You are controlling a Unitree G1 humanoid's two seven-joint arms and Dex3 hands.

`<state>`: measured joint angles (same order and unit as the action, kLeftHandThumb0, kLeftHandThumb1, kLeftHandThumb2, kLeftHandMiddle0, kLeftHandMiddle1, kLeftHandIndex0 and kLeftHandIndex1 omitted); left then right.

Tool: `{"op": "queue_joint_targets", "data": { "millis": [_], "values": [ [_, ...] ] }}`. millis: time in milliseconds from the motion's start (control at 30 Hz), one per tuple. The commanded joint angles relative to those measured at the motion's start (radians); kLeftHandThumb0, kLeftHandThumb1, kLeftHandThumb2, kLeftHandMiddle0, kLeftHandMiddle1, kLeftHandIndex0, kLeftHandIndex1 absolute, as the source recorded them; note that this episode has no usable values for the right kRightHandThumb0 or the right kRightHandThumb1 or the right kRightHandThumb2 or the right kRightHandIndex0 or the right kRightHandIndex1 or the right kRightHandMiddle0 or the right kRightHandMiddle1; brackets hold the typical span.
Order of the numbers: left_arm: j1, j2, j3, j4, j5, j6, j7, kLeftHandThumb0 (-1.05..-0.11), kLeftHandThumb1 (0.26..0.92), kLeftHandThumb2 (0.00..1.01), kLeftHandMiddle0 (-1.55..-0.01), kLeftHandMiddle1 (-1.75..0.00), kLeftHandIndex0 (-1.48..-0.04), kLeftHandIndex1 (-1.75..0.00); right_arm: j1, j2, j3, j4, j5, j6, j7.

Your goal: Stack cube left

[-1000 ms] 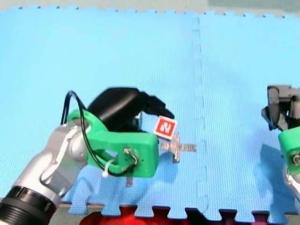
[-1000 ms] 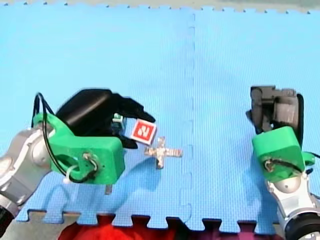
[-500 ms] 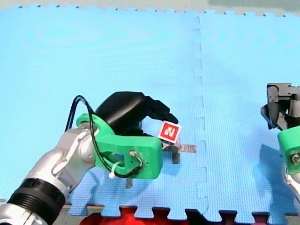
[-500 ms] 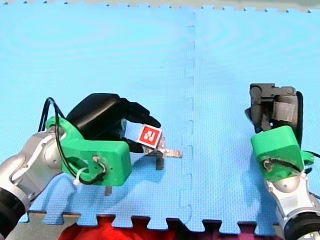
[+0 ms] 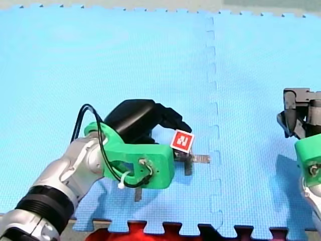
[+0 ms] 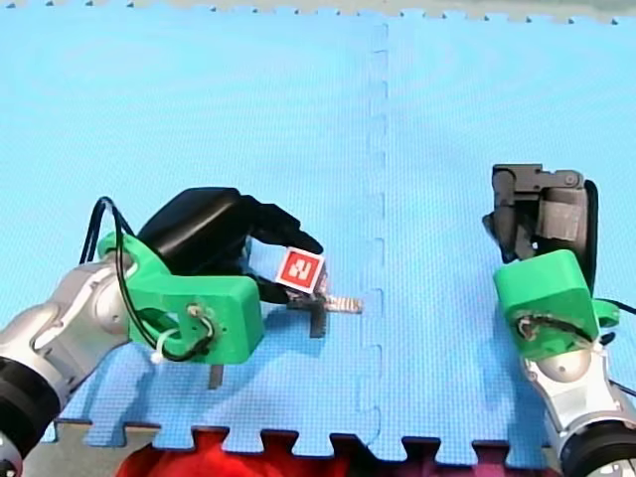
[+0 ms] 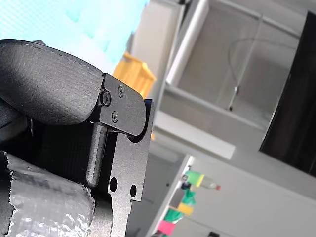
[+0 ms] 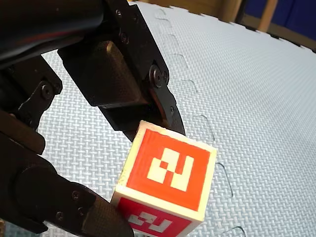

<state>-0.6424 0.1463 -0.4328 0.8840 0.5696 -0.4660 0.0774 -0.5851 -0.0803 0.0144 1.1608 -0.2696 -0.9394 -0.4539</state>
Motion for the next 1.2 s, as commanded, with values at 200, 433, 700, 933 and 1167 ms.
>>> {"op": "queue_joint_targets", "data": {
  "millis": [200,433,700,933,1167],
  "values": [
    [-0.039,-0.029,-0.008,0.118,-0.001,-0.043,0.046,-0.442,0.741,0.0,-0.94,-1.75,-1.34,-0.02,-0.006,0.001,0.002,0.003,-0.003,0.007,-0.018],
    [-0.051,-0.039,-0.012,0.155,0.002,-0.058,0.053,-0.444,0.744,0.0,-0.95,-1.75,-1.33,-0.02,-0.008,0.002,0.005,-0.002,-0.009,0.012,-0.034],
    [-0.059,-0.056,-0.019,0.177,0.004,-0.057,0.062,-0.449,0.748,0.0,-0.95,-1.75,-1.32,-0.02,-0.008,0.003,0.007,-0.004,-0.01,0.022,-0.042],
    [-0.058,-0.061,-0.014,0.17,-0.009,-0.049,0.042,-0.453,0.751,0.0,-0.95,-1.75,-1.31,-0.01,-0.008,0.003,0.008,-0.014,-0.011,0.024,-0.047],
    [-0.065,-0.063,-0.015,0.165,-0.017,-0.04,0.016,-0.455,0.753,0.0,-0.95,-1.75,-1.31,-0.01,-0.01,0.0,0.008,-0.027,-0.011,0.035,-0.05]
  ]
}}
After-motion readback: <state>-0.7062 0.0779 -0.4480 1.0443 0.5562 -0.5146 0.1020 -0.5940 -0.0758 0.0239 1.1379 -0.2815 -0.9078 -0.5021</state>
